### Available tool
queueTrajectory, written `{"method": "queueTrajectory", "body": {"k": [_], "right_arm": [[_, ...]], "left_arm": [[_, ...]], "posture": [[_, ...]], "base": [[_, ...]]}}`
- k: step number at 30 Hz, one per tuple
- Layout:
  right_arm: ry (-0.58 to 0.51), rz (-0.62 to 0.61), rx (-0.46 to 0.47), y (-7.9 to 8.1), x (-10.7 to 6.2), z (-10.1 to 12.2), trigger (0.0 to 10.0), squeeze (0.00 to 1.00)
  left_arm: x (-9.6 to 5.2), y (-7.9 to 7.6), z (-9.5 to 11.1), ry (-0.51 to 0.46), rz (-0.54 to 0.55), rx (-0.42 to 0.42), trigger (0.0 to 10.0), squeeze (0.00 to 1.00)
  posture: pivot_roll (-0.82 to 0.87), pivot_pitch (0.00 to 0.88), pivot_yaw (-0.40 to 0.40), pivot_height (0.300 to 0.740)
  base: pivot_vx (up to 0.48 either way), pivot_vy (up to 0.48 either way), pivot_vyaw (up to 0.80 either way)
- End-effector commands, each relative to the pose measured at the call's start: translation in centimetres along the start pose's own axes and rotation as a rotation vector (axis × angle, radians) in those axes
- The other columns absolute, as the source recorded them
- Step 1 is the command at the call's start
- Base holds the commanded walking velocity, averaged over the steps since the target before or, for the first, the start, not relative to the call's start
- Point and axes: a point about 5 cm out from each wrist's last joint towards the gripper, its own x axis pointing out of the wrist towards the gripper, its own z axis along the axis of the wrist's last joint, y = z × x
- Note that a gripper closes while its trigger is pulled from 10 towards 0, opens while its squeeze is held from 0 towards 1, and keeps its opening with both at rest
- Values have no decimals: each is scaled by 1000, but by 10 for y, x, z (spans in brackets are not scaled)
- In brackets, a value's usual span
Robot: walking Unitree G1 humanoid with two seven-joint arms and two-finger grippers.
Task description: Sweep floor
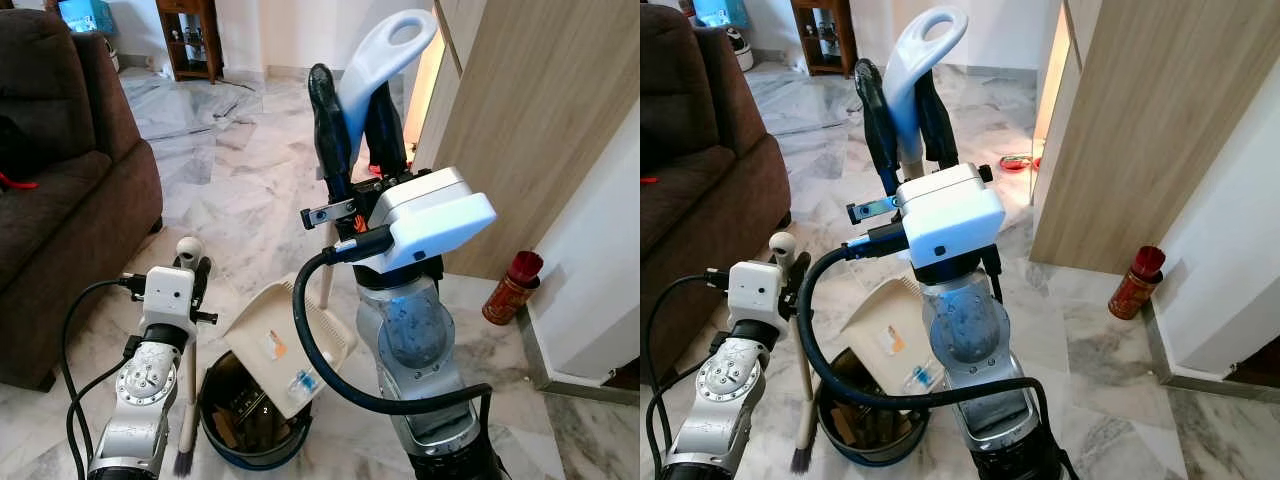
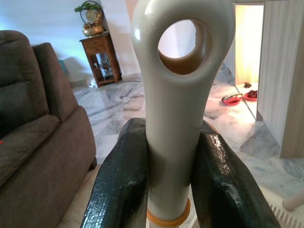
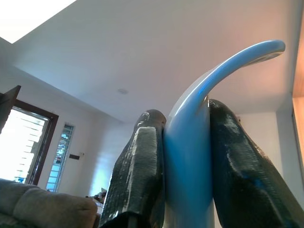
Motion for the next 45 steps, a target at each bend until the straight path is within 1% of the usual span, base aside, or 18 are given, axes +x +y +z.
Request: {"method": "queueTrajectory", "body": {"k": [1, 3, 5, 13, 21, 26, 40, 45], "right_arm": [[-106, -26, 56, 8, 11, 22, 10000, 0], [-103, -28, 51, 8, 11, 22, 10000, 0], [-109, -41, 15, 7, 12, 23, 10000, 0], [-148, -40, -68, 10, 13, 27, 10000, 0], [-124, -36, -47, 14, 12, 24, 10000, 0], [-101, -51, -30, 12, 12, 21, 10000, 0], [-71, -52, -18, 10, 10, 16, 10000, 0], [-67, -51, -19, 9, 10, 16, 10000, 0]], "left_arm": [[3, -1, 12, -68, -16, 14, 10000, 0], [3, -1, 12, -69, -15, 14, 10000, 0], [3, -1, 12, -74, -26, 30, 10000, 0], [3, -3, 11, -74, -27, 28, 10000, 0], [2, -3, 11, -74, -29, 26, 10000, 0], [2, -4, 11, -75, -33, 25, 10000, 0], [3, -4, 11, -71, -31, 28, 10000, 0], [3, -4, 12, -74, -31, 31, 10000, 0]], "posture": [[154, 29, -21, 740], [154, 29, -22, 740], [153, 29, -23, 740], [156, 30, -25, 740], [156, 30, -26, 740], [156, 30, -25, 740], [155, 27, -24, 740], [153, 26, -25, 740]], "base": [[0, 0, 0], [0, 0, 0], [0, 0, 0], [0, 0, 0], [0, 0, 0], [0, 0, 0], [0, 411, 0], [0, 117, 0]]}}
